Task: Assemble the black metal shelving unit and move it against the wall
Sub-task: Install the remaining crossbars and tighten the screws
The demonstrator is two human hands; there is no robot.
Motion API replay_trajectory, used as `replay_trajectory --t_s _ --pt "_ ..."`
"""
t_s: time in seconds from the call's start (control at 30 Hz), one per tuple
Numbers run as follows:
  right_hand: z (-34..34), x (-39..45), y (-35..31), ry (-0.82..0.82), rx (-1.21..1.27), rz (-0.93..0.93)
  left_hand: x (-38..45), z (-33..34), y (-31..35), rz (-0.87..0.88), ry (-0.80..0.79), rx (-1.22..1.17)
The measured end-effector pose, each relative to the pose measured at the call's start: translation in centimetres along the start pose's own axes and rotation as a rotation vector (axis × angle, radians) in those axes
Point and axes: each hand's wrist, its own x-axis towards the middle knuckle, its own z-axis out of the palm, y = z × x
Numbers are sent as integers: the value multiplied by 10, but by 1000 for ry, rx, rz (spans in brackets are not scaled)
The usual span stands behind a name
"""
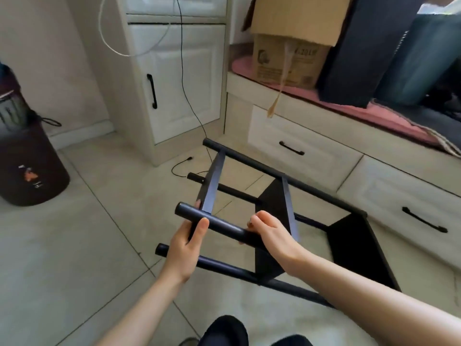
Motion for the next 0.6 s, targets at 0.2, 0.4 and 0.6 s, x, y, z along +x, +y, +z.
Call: replay_trajectory --t_s 0.2,0.4,0.6 --pt "21 29 44 -79 -104 45 0 -11 -68 -116 -52 -37" --pt "27 35 74 -181 -99 100 -4 -22 -105 -250 -99 -43" --pt "29 35 97 -258 -144 139 -12 -27 -136 -333 -162 -73"
